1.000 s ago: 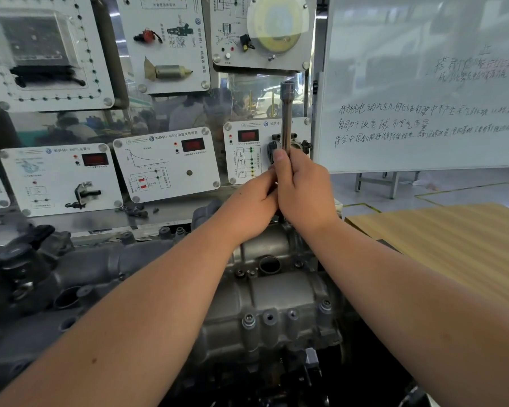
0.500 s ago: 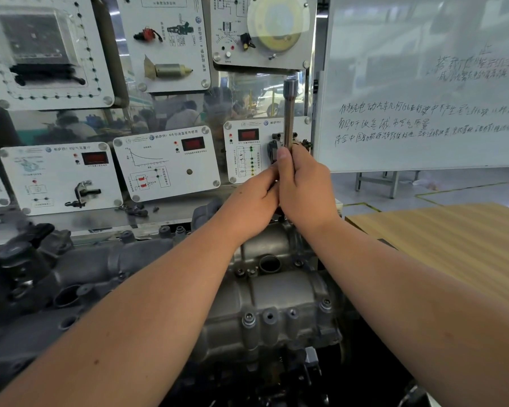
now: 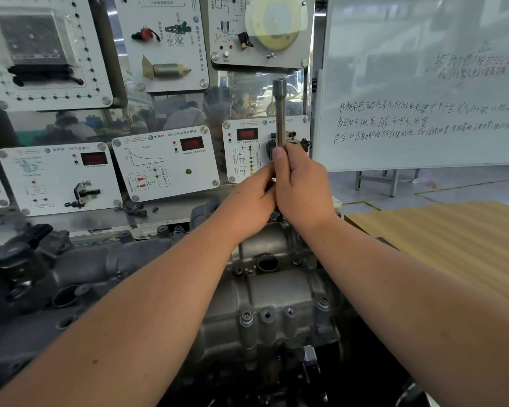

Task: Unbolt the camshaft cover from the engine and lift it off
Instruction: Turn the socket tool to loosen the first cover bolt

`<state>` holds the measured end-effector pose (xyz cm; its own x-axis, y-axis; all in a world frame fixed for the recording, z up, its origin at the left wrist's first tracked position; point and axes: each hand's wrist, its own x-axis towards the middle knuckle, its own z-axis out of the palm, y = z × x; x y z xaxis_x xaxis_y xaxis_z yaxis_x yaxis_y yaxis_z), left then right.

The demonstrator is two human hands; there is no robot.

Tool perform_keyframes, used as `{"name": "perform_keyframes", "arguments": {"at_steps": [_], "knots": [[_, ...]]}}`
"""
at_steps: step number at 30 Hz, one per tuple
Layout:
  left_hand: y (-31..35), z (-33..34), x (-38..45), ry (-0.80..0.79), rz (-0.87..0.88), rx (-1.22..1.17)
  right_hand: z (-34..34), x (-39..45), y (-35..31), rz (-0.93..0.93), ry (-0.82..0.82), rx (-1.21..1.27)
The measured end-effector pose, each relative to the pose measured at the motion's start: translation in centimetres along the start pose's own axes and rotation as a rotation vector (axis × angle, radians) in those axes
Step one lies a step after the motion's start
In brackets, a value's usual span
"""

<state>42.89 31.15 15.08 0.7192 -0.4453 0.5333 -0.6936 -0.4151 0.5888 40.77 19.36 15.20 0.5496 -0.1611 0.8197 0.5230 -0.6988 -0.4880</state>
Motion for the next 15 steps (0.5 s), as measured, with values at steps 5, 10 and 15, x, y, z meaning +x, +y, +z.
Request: {"name": "perform_keyframes", "arguments": {"at_steps": [5, 10, 15], "knots": [[-0.03, -0.05, 0.04, -0.008, -0.001, 0.013, 0.03, -0.05, 0.00, 0.024, 0.004, 0.027], [-0.16, -0.09, 0.18, 0.003, -0.002, 0.035, 0.12, -0.17, 0.13, 0.002, 0.006, 0.035], [-0.13, -0.03, -0.03, -0.017, -0.007, -0.013, 0.10, -0.09, 0.04, 0.024, 0.034, 0.060]]}}
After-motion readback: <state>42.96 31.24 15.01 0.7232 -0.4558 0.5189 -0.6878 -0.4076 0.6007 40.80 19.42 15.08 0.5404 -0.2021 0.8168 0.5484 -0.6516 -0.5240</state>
